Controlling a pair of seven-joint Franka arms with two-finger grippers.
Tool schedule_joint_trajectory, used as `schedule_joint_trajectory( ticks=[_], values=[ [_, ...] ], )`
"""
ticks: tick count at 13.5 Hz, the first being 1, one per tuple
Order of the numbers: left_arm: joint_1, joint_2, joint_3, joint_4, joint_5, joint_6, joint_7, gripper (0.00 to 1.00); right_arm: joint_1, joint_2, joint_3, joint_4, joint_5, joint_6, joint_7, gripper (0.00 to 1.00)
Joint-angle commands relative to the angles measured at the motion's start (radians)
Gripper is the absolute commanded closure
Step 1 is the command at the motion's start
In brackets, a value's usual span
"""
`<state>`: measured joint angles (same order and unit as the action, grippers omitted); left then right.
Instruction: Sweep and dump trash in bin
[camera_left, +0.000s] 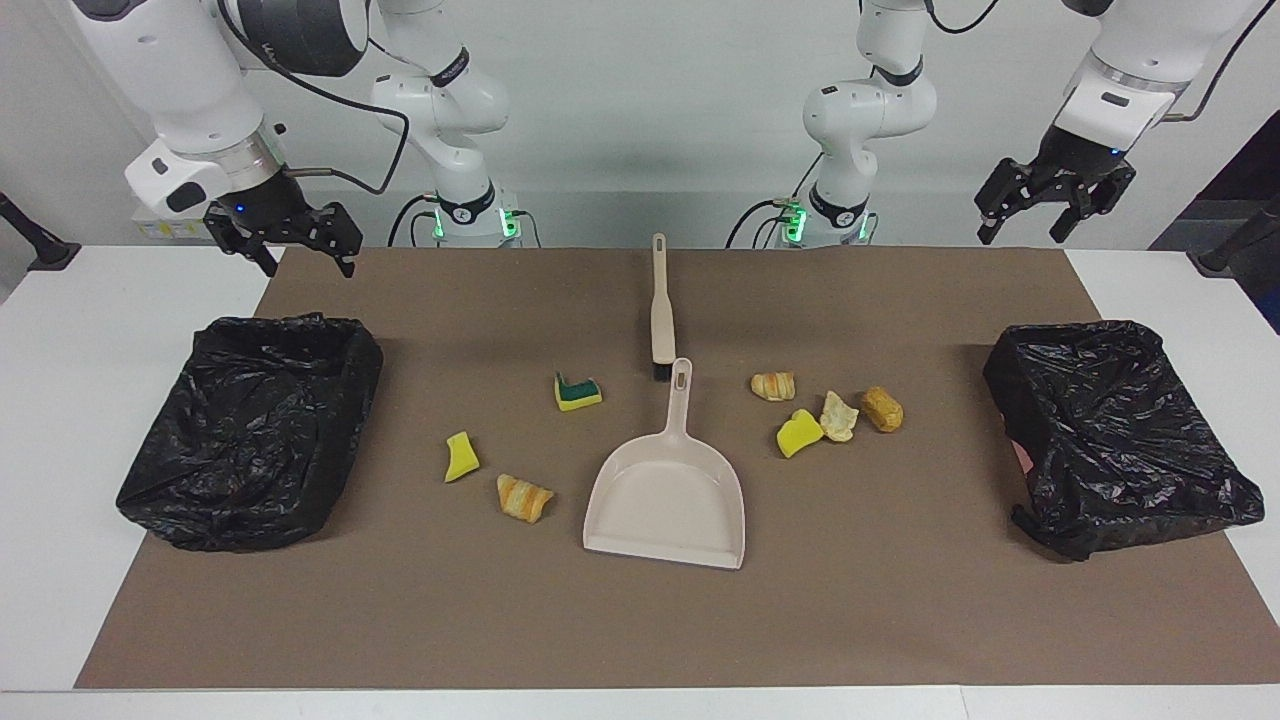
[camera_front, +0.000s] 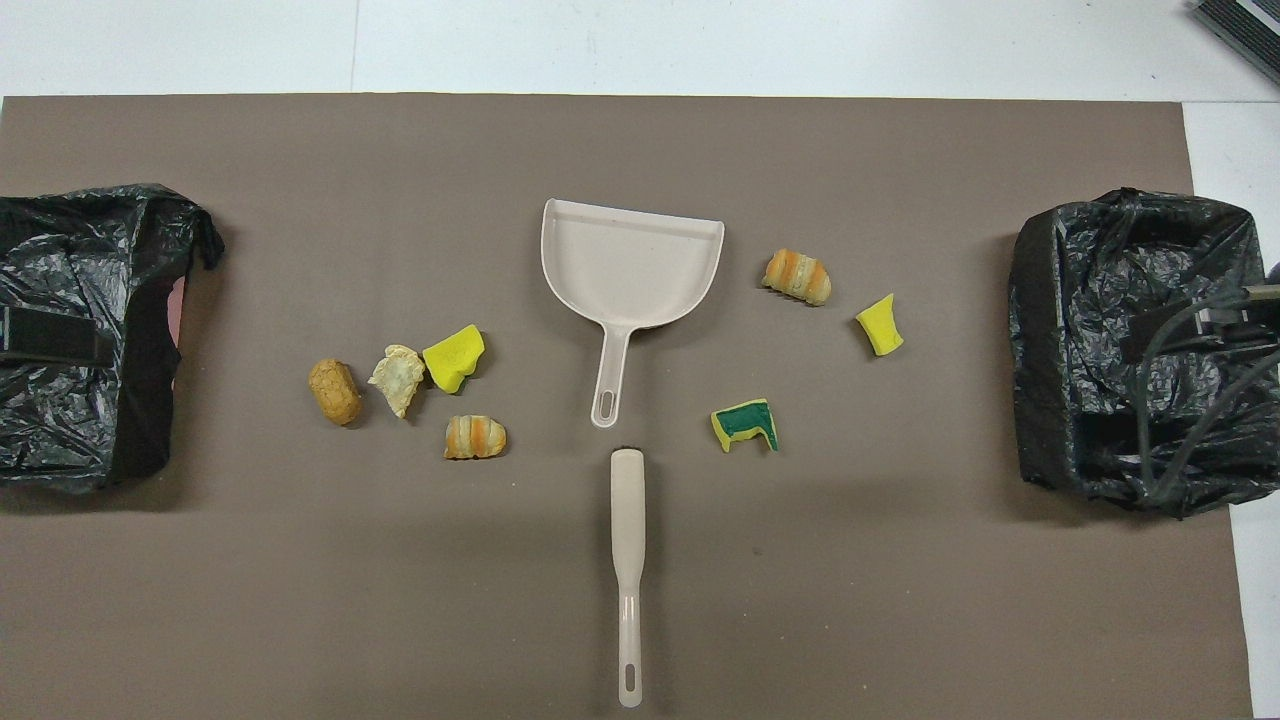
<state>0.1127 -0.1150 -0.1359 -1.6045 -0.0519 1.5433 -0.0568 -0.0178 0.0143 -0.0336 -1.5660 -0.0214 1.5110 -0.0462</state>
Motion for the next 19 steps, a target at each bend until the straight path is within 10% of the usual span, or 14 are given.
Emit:
schedule_joint_trajectory(
  ticks=[1,19],
  values=[
    [0.007,-0.017,0.001,-0.014,-0.003,-0.037,-0.029,0.0,-0.002,-0.022,0.004,-0.022,0.012,-0.011,-0.011,0.0],
    [-0.065,-0.04,-0.031,-0.06,-0.012,-0.028,-0.087,0.0,-0.001,-0.022,0.005,-0.019,0.02,-0.021,-0.021,0.0]
  ],
)
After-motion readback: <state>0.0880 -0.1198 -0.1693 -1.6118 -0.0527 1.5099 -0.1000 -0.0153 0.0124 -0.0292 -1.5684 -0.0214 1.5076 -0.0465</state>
